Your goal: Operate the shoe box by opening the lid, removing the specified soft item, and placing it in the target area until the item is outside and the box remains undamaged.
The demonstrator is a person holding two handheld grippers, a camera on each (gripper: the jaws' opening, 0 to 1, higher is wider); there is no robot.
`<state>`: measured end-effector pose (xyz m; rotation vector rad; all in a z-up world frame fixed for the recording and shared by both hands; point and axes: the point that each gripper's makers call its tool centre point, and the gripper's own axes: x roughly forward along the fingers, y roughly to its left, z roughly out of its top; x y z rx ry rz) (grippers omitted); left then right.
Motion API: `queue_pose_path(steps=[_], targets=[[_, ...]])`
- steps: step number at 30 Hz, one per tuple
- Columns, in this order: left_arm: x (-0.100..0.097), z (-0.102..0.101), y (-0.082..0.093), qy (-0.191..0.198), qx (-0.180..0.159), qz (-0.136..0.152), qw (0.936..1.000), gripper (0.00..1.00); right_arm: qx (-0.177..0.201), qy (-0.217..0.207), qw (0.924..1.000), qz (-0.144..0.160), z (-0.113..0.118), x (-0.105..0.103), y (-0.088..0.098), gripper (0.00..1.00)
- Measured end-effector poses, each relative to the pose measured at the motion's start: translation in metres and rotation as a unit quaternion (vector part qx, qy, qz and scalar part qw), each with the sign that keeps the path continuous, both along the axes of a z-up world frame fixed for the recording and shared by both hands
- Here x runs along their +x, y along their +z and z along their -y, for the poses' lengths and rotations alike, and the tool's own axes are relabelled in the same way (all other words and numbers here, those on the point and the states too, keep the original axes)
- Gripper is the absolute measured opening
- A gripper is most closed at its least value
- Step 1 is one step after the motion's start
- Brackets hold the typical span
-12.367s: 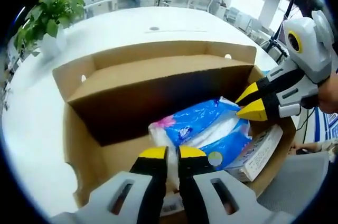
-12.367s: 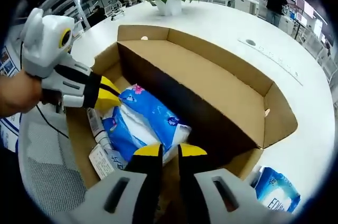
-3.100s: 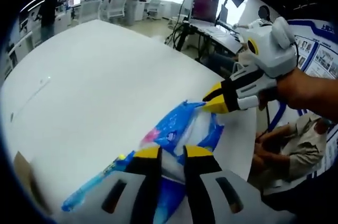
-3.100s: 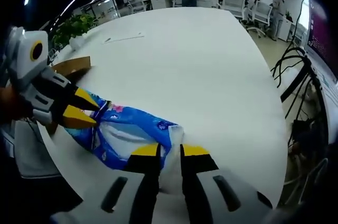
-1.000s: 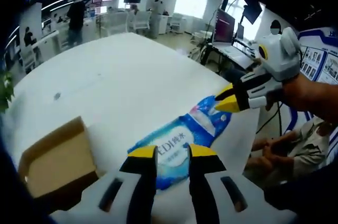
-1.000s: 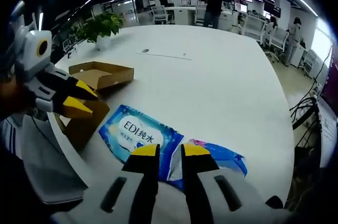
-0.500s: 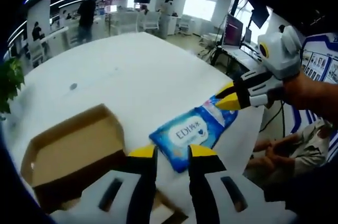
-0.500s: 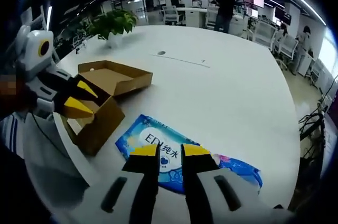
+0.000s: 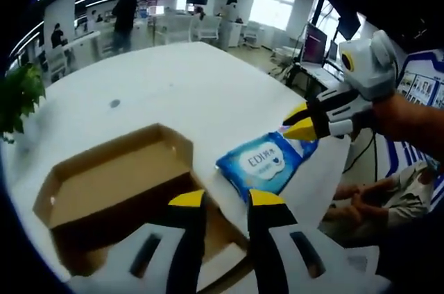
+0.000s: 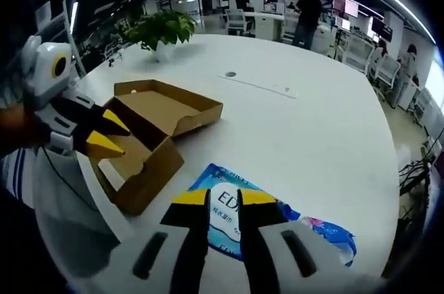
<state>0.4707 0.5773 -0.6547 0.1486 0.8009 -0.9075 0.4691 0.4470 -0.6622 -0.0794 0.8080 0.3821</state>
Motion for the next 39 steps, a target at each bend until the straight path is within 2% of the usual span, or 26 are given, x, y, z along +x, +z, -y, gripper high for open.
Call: queue_pose_path(steps=[19,39], targets=[[-0.008,-0.049,0.004,0.022,0.0,0.001,0.9998,0.2,-0.004,0.022,0.9997,0.012,-0.045,0.001,0.012,0.14],[-0.003,-0.098,0.002,0.048,-0.003,-0.003,0.9989,0.2,-0.006,0.047,0.9989,0.009,-0.094,0.009,0.012,0.13]])
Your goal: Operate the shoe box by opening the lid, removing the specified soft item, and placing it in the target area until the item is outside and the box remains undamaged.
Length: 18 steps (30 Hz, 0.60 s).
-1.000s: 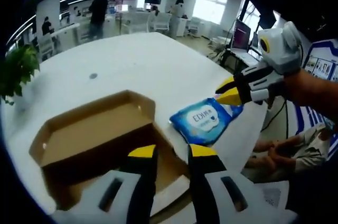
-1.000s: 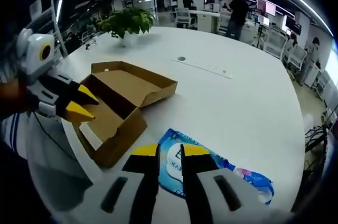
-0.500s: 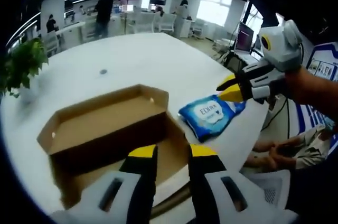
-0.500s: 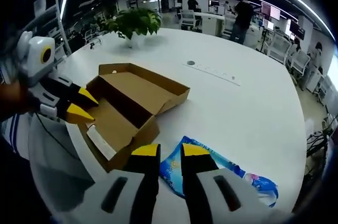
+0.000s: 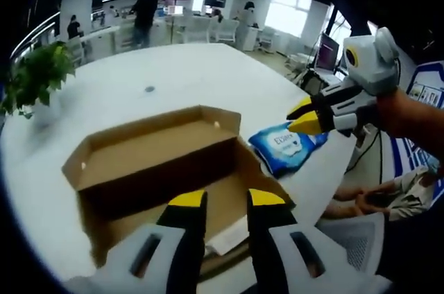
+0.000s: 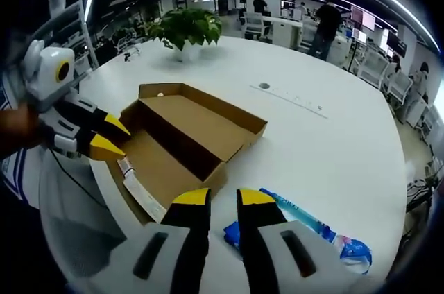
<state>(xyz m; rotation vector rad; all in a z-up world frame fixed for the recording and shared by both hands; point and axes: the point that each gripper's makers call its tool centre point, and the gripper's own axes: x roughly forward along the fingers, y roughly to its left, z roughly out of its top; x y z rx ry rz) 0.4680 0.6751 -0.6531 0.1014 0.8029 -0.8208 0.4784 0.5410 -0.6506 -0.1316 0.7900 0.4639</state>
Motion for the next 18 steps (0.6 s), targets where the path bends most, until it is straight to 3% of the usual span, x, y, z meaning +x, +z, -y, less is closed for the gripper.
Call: queue_pose_path(steps=[18], targets=[[-0.001,-0.034,-0.005,0.016,0.0,-0.004,0.9999,0.21,0.005,0.026,0.9996,-0.006,-0.04,-0.002,-0.004,0.14]])
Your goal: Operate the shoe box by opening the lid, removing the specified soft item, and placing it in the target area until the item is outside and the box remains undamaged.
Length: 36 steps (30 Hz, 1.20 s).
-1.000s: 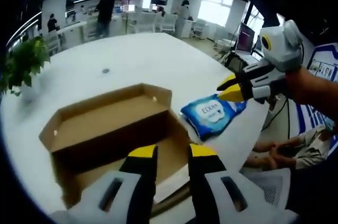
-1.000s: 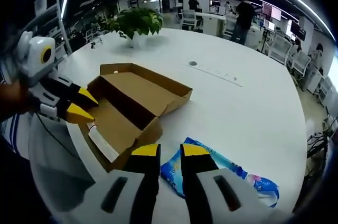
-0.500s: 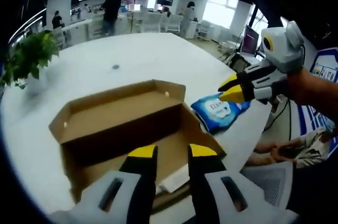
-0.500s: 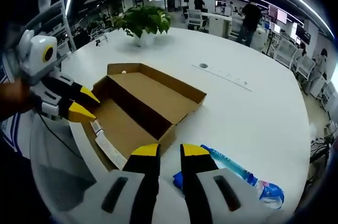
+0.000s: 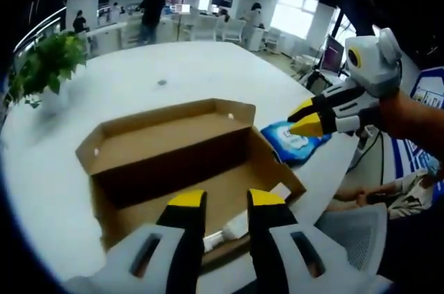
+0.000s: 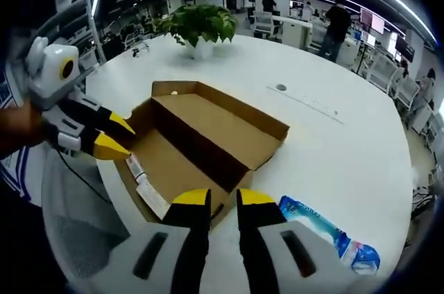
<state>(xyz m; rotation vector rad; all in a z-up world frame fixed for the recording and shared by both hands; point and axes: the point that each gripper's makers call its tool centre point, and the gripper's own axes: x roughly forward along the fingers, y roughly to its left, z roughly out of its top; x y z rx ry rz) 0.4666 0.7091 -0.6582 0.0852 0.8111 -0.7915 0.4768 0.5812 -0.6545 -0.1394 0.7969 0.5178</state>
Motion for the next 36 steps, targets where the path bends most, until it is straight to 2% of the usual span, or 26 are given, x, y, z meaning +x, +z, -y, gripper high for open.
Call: queue_pose_path(steps=[10,17,27,29,32,36], targets=[[0.002,-0.018,-0.002,0.009,-0.011,-0.013,0.9998,0.22,-0.002,0.024,0.9997,-0.008,-0.021,-0.004,-0.005,0.14],[0.001,-0.023,-0.006,0.005,-0.013,-0.022,0.9997,0.23,-0.004,0.042,0.999,-0.018,-0.033,-0.006,-0.01,0.14],[-0.003,-0.025,-0.013,0.005,-0.014,-0.035,0.9993,0.25,-0.007,0.086,0.995,-0.052,-0.049,-0.015,-0.021,0.14],[-0.004,-0.024,-0.016,0.004,-0.014,-0.039,0.9991,0.25,-0.005,0.097,0.9931,-0.066,-0.052,-0.019,-0.024,0.14],[-0.005,-0.024,-0.017,0.004,-0.016,-0.043,0.9989,0.25,0.007,0.148,0.9843,-0.096,-0.064,-0.031,-0.03,0.14],[-0.003,-0.027,-0.017,0.008,-0.016,-0.044,0.9989,0.25,0.002,0.178,0.9769,-0.118,-0.069,-0.038,-0.034,0.14]])
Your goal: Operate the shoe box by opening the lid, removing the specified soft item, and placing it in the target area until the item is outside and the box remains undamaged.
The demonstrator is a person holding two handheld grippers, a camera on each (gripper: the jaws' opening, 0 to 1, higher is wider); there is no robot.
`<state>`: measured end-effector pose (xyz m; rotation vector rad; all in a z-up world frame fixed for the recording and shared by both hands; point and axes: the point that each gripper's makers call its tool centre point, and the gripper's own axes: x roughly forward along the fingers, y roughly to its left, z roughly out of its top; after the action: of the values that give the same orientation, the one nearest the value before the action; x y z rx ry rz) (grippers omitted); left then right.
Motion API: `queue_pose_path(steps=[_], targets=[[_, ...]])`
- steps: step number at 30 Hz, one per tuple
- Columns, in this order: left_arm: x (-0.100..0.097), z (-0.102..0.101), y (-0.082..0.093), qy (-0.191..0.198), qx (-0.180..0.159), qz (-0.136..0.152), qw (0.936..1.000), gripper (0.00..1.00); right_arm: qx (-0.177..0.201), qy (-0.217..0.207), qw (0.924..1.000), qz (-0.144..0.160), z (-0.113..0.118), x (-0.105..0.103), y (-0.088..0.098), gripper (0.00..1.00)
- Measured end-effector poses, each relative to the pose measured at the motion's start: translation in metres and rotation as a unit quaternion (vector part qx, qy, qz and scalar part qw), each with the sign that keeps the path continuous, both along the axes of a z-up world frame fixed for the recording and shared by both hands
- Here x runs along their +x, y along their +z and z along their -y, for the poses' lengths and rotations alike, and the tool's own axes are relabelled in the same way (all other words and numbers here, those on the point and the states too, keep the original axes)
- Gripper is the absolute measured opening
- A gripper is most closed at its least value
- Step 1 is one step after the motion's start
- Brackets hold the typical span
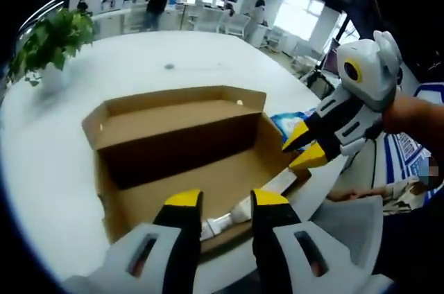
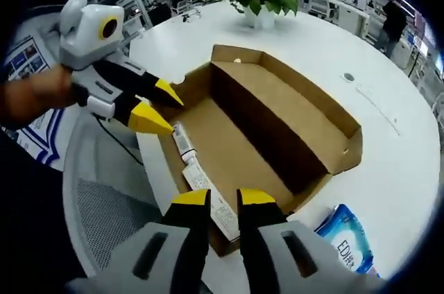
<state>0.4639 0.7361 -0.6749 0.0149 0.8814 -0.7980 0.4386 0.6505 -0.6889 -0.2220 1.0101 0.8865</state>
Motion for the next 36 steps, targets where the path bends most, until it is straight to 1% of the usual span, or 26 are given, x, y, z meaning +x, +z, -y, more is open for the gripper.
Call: queue_pose_path(steps=[2,3,4,6,7,13,17,18,21,23,26,30,32,34,36], targets=[[0.001,-0.001,0.0,0.001,0.0,0.001,1.0,0.25,0.0,0.007,0.9999,-0.011,-0.001,-0.002,-0.003,0.15],[0.002,-0.001,0.001,0.005,-0.006,-0.002,1.0,0.25,-0.001,0.021,0.9994,-0.027,-0.003,-0.008,-0.006,0.14],[0.003,-0.002,0.001,0.007,-0.006,-0.001,1.0,0.25,-0.003,0.024,0.9992,-0.033,-0.003,-0.009,-0.008,0.15],[0.004,-0.003,0.002,0.009,-0.005,0.001,0.9999,0.25,-0.007,0.029,0.9991,-0.03,-0.005,-0.009,-0.01,0.14],[0.004,-0.003,0.002,0.011,-0.007,0.0,0.9999,0.25,-0.009,0.032,0.9988,-0.037,-0.005,-0.01,-0.011,0.14],[0.003,-0.006,-0.001,0.013,-0.005,-0.002,0.9999,0.25,-0.017,0.048,0.9974,-0.052,-0.006,-0.012,-0.015,0.14],[0.003,-0.008,-0.002,0.015,-0.004,-0.003,0.9999,0.25,-0.03,0.065,0.9955,-0.062,-0.003,-0.013,-0.018,0.15],[0.002,-0.008,-0.003,0.015,-0.004,-0.005,0.9999,0.25,-0.04,0.077,0.9944,-0.061,-0.001,-0.013,-0.02,0.15],[0.002,-0.008,-0.003,0.015,-0.004,-0.004,0.9999,0.25,-0.051,0.095,0.992,-0.066,0.0,-0.015,-0.024,0.15],[0.003,-0.009,-0.003,0.016,-0.003,-0.004,0.9999,0.25,-0.075,0.117,0.9876,-0.072,0.005,-0.017,-0.031,0.16],[0.004,-0.01,-0.003,0.018,-0.003,-0.005,0.9998,0.25,-0.094,0.141,0.9828,-0.073,0.007,-0.018,-0.037,0.16],[0.004,-0.013,-0.006,0.02,-0.001,-0.006,0.9998,0.25,-0.091,0.148,0.9807,-0.09,0.004,-0.019,-0.042,0.16],[0.004,-0.013,-0.006,0.021,-0.002,-0.009,0.9997,0.25,-0.097,0.157,0.9788,-0.09,0.004,-0.02,-0.044,0.16],[0.004,-0.014,-0.007,0.021,-0.001,-0.009,0.9997,0.25,-0.099,0.161,0.9781,-0.086,0.003,-0.018,-0.045,0.18],[0.004,-0.014,-0.007,0.022,0.0,-0.01,0.9997,0.25,-0.104,0.17,0.9759,-0.09,0.003,-0.019,-0.047,0.17]])
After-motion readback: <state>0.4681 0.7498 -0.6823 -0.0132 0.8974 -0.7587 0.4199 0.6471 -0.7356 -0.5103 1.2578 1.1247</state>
